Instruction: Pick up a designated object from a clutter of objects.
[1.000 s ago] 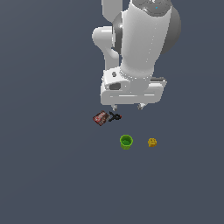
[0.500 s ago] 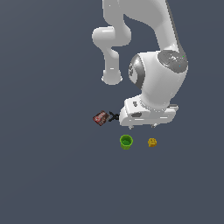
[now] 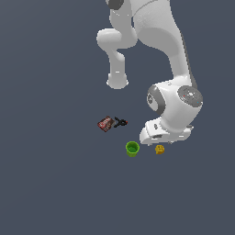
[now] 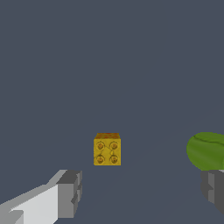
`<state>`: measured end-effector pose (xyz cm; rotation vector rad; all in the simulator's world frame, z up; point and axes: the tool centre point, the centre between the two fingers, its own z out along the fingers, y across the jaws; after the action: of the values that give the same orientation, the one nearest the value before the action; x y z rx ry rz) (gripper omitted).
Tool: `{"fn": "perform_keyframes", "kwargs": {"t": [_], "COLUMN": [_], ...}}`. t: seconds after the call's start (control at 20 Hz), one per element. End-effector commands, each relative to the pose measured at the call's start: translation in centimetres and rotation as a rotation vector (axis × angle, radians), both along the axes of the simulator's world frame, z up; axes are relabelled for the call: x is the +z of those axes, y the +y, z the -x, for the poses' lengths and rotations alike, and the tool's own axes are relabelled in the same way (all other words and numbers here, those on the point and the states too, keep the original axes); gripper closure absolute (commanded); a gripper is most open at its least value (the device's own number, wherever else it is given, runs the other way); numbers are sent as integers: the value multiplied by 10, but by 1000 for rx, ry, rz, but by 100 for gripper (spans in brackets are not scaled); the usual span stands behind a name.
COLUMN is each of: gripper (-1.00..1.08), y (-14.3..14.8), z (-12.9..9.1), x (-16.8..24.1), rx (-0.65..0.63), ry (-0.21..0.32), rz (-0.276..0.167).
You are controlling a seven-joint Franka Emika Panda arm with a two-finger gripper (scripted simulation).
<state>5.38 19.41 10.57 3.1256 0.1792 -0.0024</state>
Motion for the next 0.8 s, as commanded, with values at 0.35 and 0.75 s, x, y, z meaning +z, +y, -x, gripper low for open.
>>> {"fn": "perform_keyframes", "kwargs": {"t": [0.35,0.75], "gripper": [-92,-92], "y": [24,24], "z": [4,5], "x": [-33,-46], "rx": [2,3], "ry": [-1,1], "rz": [-11,-10]}}
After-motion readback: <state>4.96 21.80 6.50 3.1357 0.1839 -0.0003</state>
